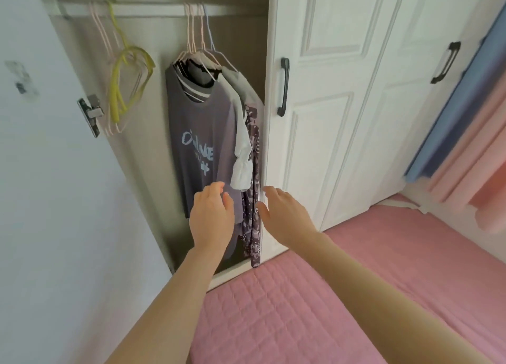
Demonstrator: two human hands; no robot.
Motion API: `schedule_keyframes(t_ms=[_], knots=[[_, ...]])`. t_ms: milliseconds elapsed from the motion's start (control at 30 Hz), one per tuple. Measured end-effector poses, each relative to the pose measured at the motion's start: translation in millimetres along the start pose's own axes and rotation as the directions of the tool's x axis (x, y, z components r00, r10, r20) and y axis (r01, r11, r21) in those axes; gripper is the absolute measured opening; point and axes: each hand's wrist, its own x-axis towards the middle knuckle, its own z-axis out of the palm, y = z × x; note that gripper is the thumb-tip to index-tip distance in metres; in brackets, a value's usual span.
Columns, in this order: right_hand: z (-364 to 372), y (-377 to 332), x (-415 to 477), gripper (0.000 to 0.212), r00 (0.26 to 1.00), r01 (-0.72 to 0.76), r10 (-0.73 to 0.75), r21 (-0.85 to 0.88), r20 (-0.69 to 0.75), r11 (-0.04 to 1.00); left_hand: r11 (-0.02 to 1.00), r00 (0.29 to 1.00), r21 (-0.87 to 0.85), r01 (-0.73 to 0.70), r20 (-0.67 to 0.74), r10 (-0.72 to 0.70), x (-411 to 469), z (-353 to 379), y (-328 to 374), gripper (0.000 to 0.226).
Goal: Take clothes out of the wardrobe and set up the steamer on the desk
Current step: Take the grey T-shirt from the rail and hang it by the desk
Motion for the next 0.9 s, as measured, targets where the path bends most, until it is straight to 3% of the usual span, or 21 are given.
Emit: schedule_keyframes(t_ms=[400, 733, 900], knots=[[-52, -10, 165, 0.018, 0.981, 0.123, -0.103, 0.118, -0.164, 0.985, 0.995, 0.98, 0.002, -0.1, -0.173, 0.099, 161, -1, 39, 0.029], [-67, -27, 241, 0.028, 0.95, 0.235, -0.212, 0.075, -0.228, 0.969, 0.977, 0.995, -0.211, 0.022, -0.091, -0.042, 234, 15, 49, 0.036], [-65, -23, 265, 0.028, 0.954, 0.207, -0.195, 0.028, -0.226, 0.978, 0.996, 0.998, -0.091, 0.02, -0.057, -0.025, 251, 18, 48, 0.048]])
